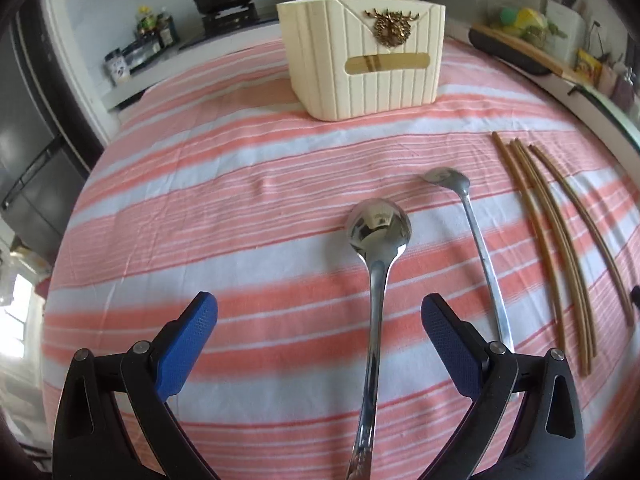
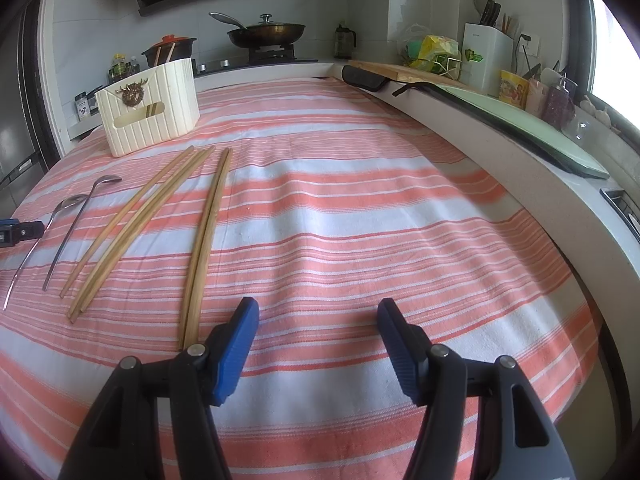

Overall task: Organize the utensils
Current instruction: 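Grasp the silver soup spoon with the left tool while the right tool grasps a chopstick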

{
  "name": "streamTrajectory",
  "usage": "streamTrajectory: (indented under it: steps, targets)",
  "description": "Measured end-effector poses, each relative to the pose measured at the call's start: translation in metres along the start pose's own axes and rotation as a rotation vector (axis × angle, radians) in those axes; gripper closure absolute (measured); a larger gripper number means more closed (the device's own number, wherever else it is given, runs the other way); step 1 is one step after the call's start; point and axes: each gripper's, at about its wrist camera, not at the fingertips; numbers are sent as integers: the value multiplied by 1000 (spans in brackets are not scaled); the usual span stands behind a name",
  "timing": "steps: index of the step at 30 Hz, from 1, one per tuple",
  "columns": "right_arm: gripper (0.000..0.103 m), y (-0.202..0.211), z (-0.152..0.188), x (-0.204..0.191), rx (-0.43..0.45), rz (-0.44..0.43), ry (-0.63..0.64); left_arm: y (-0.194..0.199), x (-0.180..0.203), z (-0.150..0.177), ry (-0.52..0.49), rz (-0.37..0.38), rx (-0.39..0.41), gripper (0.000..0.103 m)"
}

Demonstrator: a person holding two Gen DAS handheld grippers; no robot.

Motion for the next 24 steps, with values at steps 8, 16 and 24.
streamTrajectory:
  steps: [8,16,24]
  targets:
    - [39,0,1,-1,1,1,-10,-8,-21,-22,33,-33,1,2]
    - [38,0,0,-2,7,3,-8,-4,-60,-12,134,-48,-3,3]
    - [39,3,-13,5,-63,-86,-17,13,-75,21,232,121,-5,3]
Point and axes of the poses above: each gripper's, at about its wrist camera, not at the fingertips, and y roughly against the way its jaws point, x to its right, z to its underside, and after that the axes turned 7 degrees about -x, right-handed
